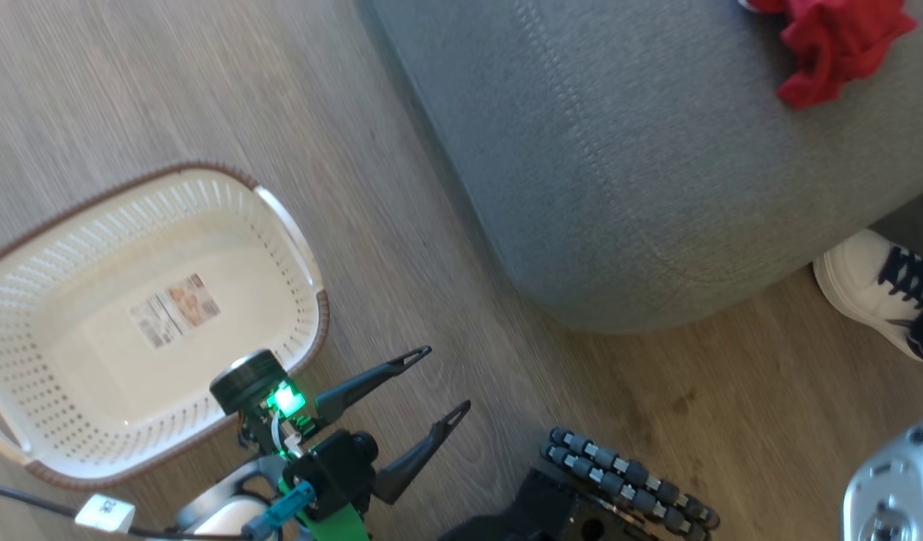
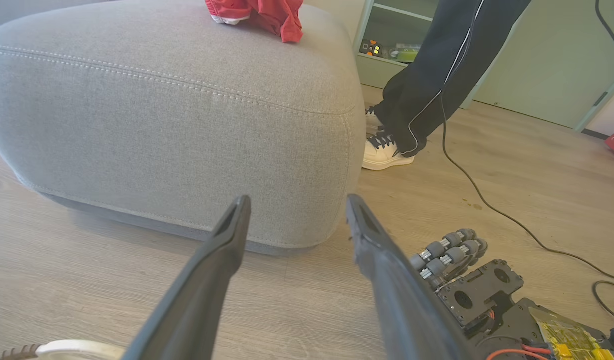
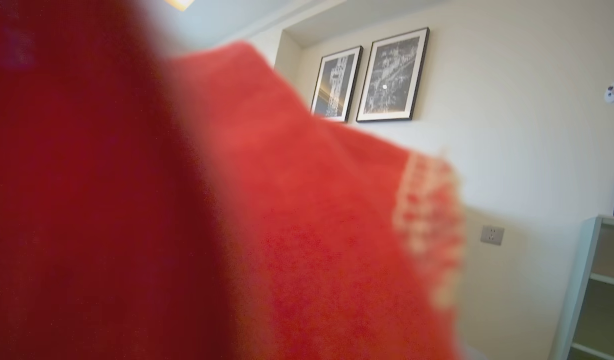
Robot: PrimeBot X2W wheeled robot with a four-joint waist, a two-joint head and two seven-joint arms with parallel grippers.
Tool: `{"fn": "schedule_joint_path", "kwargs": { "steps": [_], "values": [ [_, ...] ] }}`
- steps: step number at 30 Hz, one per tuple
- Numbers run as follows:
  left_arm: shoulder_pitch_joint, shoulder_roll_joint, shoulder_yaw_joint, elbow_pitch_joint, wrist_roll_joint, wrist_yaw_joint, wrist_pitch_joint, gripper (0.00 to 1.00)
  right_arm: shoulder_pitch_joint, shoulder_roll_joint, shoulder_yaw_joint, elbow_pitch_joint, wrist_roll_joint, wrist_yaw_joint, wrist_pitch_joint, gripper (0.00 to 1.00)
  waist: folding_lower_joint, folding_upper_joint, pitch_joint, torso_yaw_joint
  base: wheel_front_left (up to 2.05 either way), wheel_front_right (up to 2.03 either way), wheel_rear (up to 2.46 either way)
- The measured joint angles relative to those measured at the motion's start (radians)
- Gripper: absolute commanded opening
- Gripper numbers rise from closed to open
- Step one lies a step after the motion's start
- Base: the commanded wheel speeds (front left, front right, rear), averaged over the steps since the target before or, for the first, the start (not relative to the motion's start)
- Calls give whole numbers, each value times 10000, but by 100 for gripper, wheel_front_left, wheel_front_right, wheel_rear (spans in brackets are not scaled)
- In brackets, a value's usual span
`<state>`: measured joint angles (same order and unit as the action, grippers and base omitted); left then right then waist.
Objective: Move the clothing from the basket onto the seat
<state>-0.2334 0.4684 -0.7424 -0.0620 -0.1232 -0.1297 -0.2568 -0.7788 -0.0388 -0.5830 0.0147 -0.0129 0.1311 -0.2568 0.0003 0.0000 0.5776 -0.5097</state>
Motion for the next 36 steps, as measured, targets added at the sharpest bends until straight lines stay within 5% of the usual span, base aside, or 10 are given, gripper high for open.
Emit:
{"fn": "schedule_joint_path", "kwargs": {
  "steps": [8, 24, 36],
  "values": [
    [-404, 144, 115, -221, -2, 0, -2, 100, -1451, 17, -922, 1896, 299, 0, -29, 0, -2, 0, 819, 318, 0, 0, 0],
    [-595, 349, 640, -479, 0, 2, -2, 100, -3803, 15, -3563, 4608, -2512, 0, -29, 0, -2, 0, 1761, 1423, 0, 0, 0],
    [-796, 288, 884, -520, 0, 2, -2, 100, -4085, 27, -5327, 7450, -5227, 0, -29, 0, -2, 0, 2311, 1843, 0, 0, 0]
  ]
}}
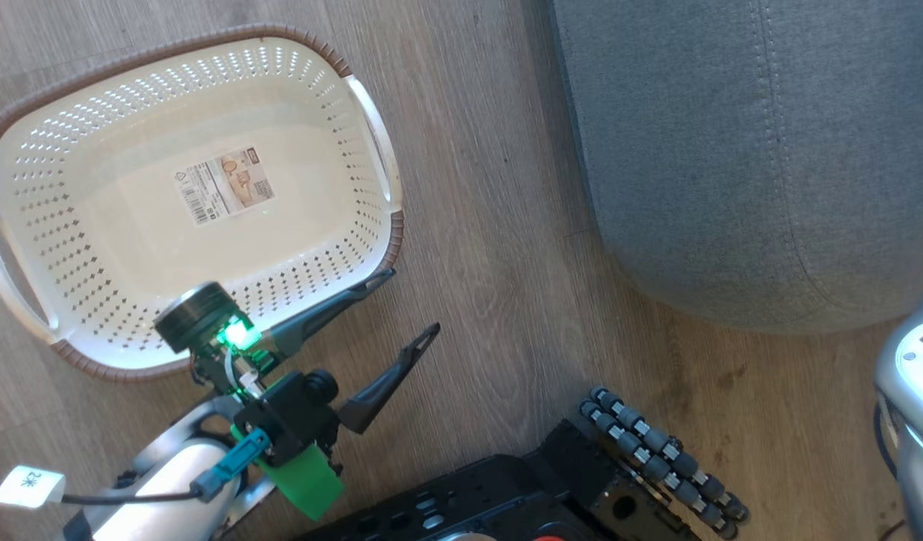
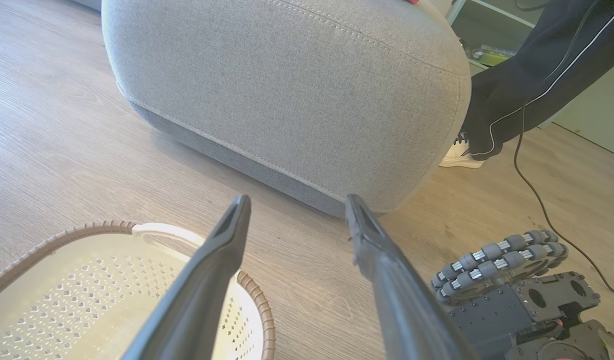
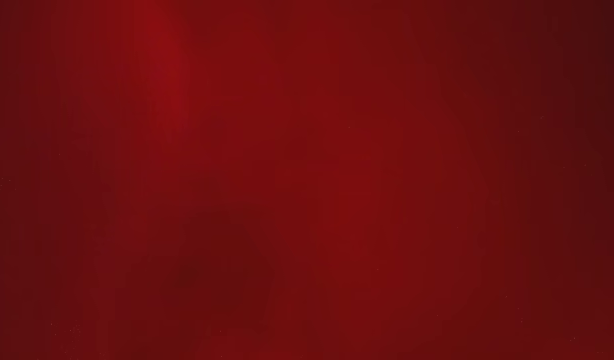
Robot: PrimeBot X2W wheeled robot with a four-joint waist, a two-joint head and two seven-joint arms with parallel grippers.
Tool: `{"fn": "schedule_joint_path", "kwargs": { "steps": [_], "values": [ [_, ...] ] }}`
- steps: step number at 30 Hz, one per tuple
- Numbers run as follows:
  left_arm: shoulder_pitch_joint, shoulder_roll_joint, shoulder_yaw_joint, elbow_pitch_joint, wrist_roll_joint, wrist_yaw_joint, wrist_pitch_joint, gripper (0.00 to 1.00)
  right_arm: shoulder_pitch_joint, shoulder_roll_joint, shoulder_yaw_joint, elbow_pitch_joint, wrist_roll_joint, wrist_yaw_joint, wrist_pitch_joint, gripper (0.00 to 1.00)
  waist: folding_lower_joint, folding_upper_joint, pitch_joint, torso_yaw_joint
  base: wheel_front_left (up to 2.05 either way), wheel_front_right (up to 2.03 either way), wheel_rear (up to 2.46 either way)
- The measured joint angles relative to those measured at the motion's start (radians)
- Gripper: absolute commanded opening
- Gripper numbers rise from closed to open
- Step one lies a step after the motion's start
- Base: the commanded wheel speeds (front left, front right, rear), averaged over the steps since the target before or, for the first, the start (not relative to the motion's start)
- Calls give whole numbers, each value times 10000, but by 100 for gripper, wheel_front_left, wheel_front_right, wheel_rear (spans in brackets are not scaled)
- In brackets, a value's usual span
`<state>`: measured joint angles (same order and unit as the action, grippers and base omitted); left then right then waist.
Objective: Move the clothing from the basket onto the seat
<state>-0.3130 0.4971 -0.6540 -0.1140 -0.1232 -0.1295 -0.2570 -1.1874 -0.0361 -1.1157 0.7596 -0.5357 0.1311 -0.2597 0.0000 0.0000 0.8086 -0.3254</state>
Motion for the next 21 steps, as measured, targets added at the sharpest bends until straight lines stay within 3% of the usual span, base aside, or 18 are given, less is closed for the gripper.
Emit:
{"fn": "schedule_joint_path", "kwargs": {
  "steps": [4, 15, 16, 17, 18, 21],
  "values": [
    [-12, 2, 56, 0, 0, 0, 0, 100, -13, -15, -401, 802, -752, 0, 61, 0, 0, 0, 58, 19, 0, 0, 0],
    [-13, -111, 46, 96, -2, 0, 0, 100, -130, -349, -790, 1519, -1154, 0, 48, 0, 0, 0, -222, 38, 0, 0, 0],
    [-17, -128, 42, 130, -2, 0, 0, 100, -130, -364, -788, 1547, -1160, 0, 48, 13, 0, 0, -264, 37, 0, 0, 0],
    [-26, -155, 38, 178, -2, 0, 0, 100, -129, -378, -782, 1582, -1160, 0, 48, 70, 0, 0, -313, 34, 0, 0, 0],
    [-45, -188, 25, 232, -2, 0, 0, 100, -125, -385, -771, 1615, -1160, 0, 48, 100, 0, 0, -371, 32, 0, 0, 0],
    [-121, -278, -71, 313, -2, 0, 0, 100, -70, -443, -677, 1818, -1162, 0, 155, 100, 0, 0, -600, 35, 0, 0, 0]
  ]
}}
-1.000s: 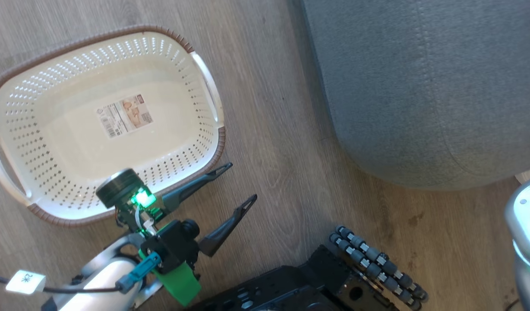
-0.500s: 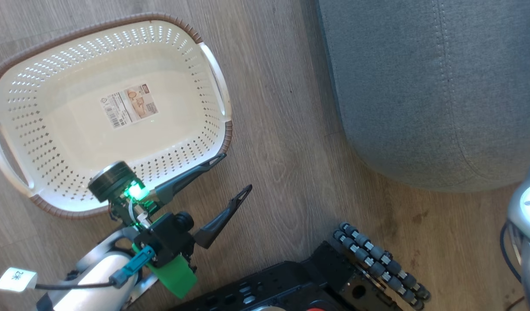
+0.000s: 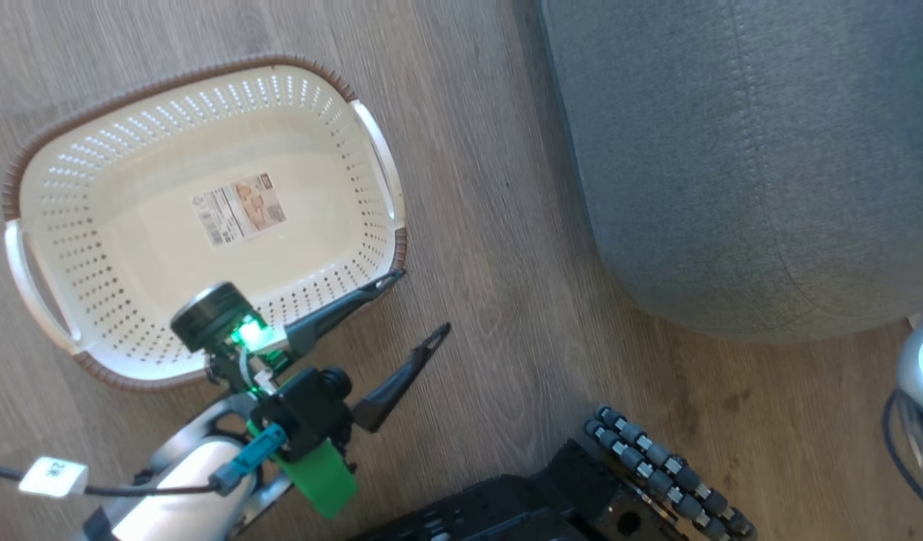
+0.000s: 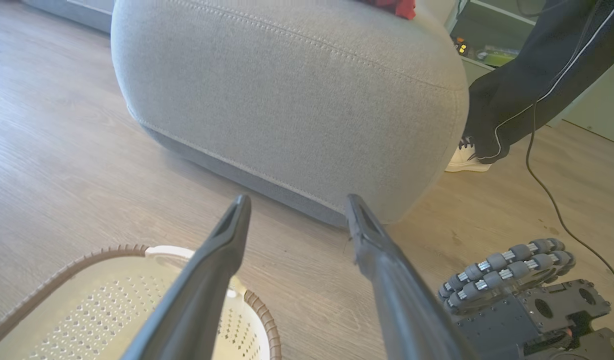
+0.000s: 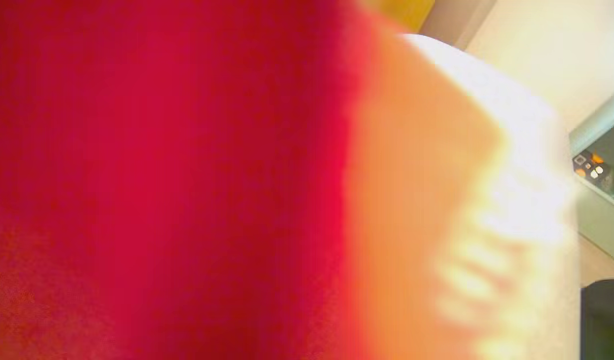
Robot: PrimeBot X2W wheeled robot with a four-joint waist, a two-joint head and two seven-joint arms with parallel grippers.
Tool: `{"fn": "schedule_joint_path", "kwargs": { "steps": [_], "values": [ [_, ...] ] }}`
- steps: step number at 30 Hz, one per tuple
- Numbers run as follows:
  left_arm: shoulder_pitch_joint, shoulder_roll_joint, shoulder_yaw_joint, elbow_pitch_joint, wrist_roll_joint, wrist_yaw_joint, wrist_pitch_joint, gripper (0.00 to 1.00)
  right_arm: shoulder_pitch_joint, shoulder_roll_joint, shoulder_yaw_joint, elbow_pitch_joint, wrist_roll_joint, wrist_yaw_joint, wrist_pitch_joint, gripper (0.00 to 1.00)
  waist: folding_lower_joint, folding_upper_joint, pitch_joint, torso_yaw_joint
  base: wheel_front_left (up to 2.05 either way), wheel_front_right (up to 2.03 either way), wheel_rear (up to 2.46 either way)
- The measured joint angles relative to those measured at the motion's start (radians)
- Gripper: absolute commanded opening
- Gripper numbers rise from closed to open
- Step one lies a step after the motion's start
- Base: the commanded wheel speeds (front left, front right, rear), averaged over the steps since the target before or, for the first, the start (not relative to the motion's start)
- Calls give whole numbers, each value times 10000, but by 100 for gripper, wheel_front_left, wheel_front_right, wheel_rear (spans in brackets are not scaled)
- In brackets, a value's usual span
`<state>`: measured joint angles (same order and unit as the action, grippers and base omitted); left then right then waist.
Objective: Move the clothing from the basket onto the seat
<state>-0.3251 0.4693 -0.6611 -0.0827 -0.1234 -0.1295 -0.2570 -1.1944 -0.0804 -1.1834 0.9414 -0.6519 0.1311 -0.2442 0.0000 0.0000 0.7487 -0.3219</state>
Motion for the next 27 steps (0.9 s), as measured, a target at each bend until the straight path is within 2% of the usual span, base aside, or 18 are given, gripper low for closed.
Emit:
{"fn": "schedule_joint_path", "kwargs": {
  "steps": [2, 3, 4, 10, 16, 21, 27],
  "values": [
    [-18, -94, -134, 31, -2, 0, 0, 100, 169, -165, 451, 35, 0, 0, 311, 100, 0, 0, -190, 17, 0, 0, 0],
    [-18, -290, -213, 96, -4, 0, 0, 100, 603, -510, 1406, 23, 0, 2, 986, 100, 0, 0, -399, 53, 0, 0, 0],
    [-18, -368, -257, 155, -35, 0, 0, 100, 812, -616, 1676, 17, 0, 2, 1313, 100, 0, 0, -513, 72, 0, 0, 0],
    [-4, -805, -646, 663, -102, 0, 0, 100, 1429, -880, 2502, -125, -2, 0, 2798, 100, -1, 0, -1372, 151, 0, 0, 0],
    [56, -1363, -652, 782, -105, 0, 0, 100, 1437, -1237, 3024, 125, -2, 0, 3405, 100, -1, 0, -2204, 220, 0, 0, 0],
    [553, -1894, -412, 1032, -265, 0, 0, 100, 1435, -1812, 4082, 1354, -13, 0, 4780, 100, -1, 0, -3150, 250, 0, 0, 0],
    [891, -2360, -178, 1189, -265, 0, 0, 100, 1414, -2395, 4556, 1563, 33, 0, 4790, 100, -1, 1, -4021, 228, 0, 0, 0]
  ]
}}
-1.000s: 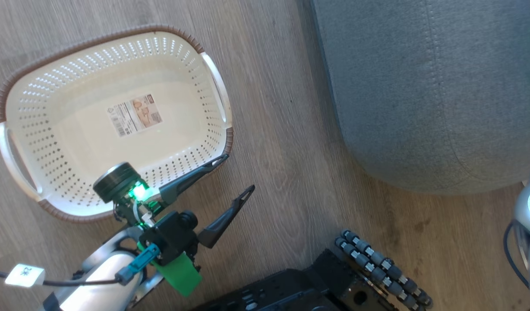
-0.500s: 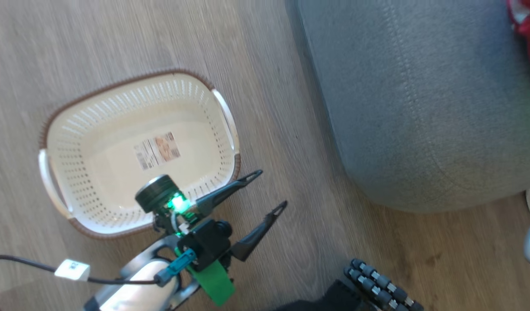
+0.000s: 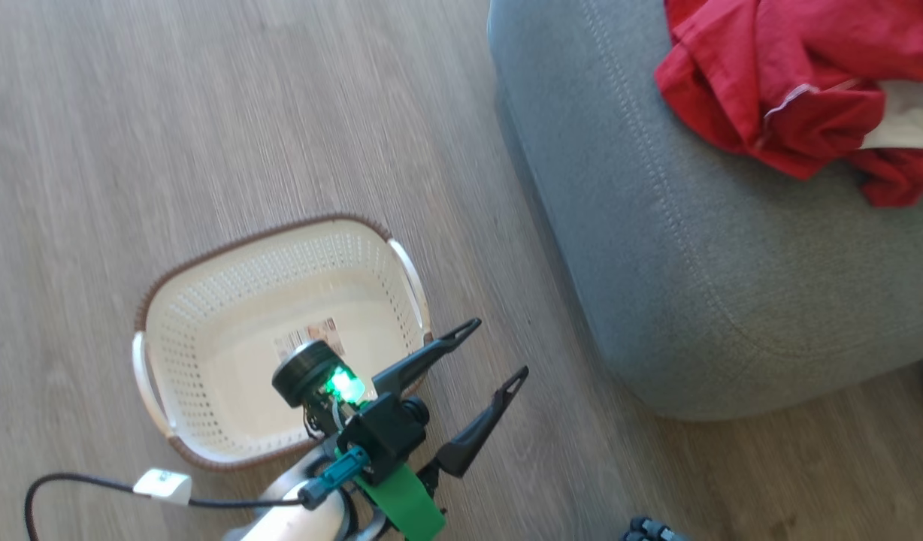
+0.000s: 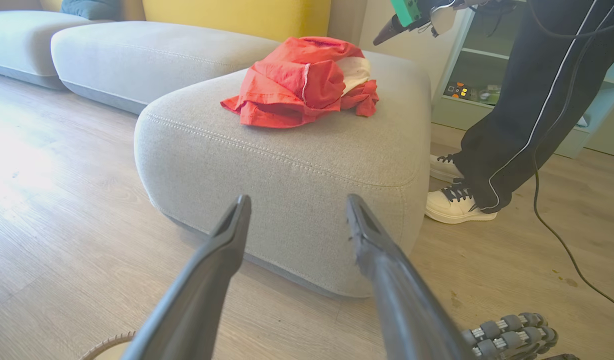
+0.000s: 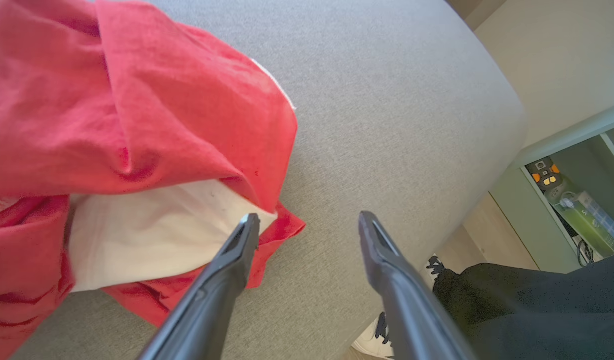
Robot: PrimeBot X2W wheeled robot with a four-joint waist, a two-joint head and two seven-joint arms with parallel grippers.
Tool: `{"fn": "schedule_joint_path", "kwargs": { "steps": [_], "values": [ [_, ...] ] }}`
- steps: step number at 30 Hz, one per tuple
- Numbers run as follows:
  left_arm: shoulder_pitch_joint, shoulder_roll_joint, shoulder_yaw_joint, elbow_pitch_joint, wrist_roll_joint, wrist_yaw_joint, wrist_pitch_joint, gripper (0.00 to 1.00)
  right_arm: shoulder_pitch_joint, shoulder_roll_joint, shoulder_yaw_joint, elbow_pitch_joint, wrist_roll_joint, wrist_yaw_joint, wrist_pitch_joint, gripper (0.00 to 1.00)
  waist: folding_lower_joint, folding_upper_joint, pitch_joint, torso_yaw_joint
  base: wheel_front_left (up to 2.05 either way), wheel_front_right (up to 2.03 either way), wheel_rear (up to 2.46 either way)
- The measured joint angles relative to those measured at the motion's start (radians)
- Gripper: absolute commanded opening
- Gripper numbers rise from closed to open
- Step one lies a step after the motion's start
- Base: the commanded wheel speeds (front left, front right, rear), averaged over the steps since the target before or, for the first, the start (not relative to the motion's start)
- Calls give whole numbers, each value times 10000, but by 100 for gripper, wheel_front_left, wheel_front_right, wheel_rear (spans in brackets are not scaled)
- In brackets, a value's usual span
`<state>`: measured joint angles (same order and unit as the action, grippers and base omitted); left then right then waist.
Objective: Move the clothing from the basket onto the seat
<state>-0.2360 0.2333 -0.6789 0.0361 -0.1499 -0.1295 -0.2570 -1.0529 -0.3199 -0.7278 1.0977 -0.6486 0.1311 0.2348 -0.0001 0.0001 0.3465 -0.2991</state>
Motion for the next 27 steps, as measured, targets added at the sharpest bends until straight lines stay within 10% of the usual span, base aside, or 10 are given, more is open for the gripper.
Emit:
{"fn": "schedule_joint_path", "kwargs": {
  "steps": [9, 18, 27],
  "values": [
    [658, -460, 451, 88, 2, -2, 0, 100, -10, -146, 575, 59, 915, 0, -1133, 100, 0, 0, -1131, -31, 0, 0, 0],
    [1089, -876, 1032, 92, 17, -2, 0, 100, 71, -107, 2023, -591, 2577, 0, -4493, 100, 0, 0, -1877, 204, 0, 0, 0],
    [1390, -1147, 1918, 82, 15, -4, 0, 100, 2242, 729, 4431, -5438, 4777, 0, -4880, 100, 0, 0, -2334, 727, 0, 0, 0]
  ]
}}
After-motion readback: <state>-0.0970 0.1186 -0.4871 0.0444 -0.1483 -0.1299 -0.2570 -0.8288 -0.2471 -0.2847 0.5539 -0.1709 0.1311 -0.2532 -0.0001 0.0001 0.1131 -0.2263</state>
